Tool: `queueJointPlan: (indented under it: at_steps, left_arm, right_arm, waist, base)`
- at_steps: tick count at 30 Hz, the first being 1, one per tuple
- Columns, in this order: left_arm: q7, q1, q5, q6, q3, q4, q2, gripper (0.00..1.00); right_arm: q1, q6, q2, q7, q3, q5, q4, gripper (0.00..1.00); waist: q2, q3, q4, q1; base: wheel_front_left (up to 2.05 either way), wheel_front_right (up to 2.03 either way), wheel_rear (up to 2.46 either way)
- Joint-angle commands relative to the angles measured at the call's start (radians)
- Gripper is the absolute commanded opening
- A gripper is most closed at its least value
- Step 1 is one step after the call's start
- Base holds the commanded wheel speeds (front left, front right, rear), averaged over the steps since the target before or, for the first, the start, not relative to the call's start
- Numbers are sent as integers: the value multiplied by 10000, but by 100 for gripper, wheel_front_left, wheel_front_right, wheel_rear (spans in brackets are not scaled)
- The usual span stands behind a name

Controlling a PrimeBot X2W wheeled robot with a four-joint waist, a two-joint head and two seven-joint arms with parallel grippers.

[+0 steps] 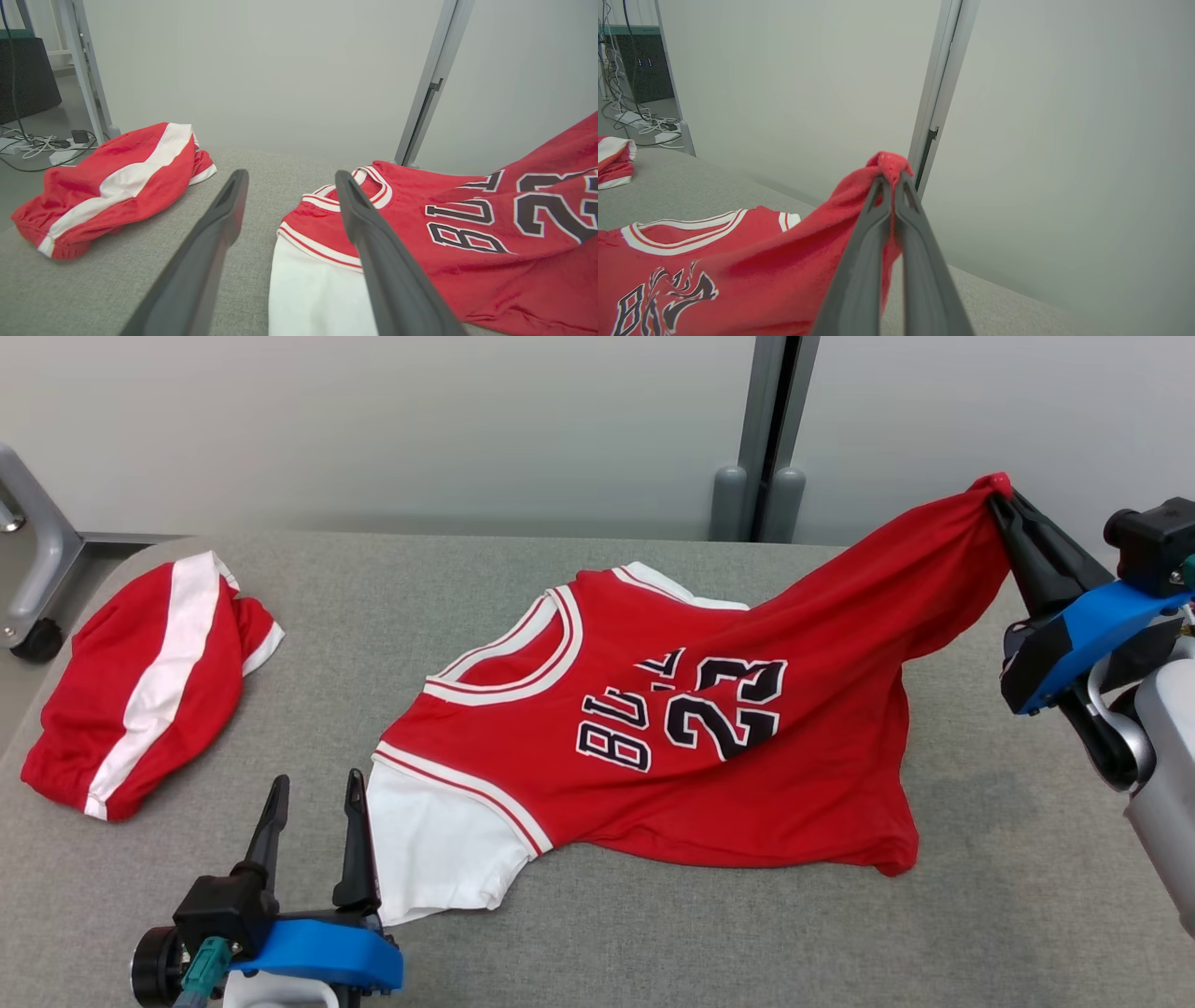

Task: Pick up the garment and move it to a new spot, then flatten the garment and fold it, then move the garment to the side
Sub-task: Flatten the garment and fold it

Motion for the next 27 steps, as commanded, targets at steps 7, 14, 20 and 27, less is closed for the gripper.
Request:
queueJointPlan:
  at_steps: [7,14,20,27]
  left_arm:
    - [-26,-561,-109,13,-263,-150,-8,100]
    - [-26,-1086,-227,23,-551,-207,-8,100]
    - [-26,-1477,-322,71,-790,-241,-8,100]
    - [-26,-1592,-285,142,-848,-242,-11,100]
  right_arm:
    - [-920,2,-49,278,-295,-722,1046,0]
    - [-2142,2,-80,254,-361,-1252,2431,0]
    - [-3095,2,107,206,-515,-1474,4043,2]
    - [-3327,2,412,-326,-755,-1333,5531,100]
  waist:
    - [0,734,461,2]
    - [0,1338,937,2]
    - [0,1813,1293,2]
    - [0,1993,1353,2]
  base:
    - [0,0,0]
    - [0,0,0]
    - [0,0,0]
    - [0,0,0]
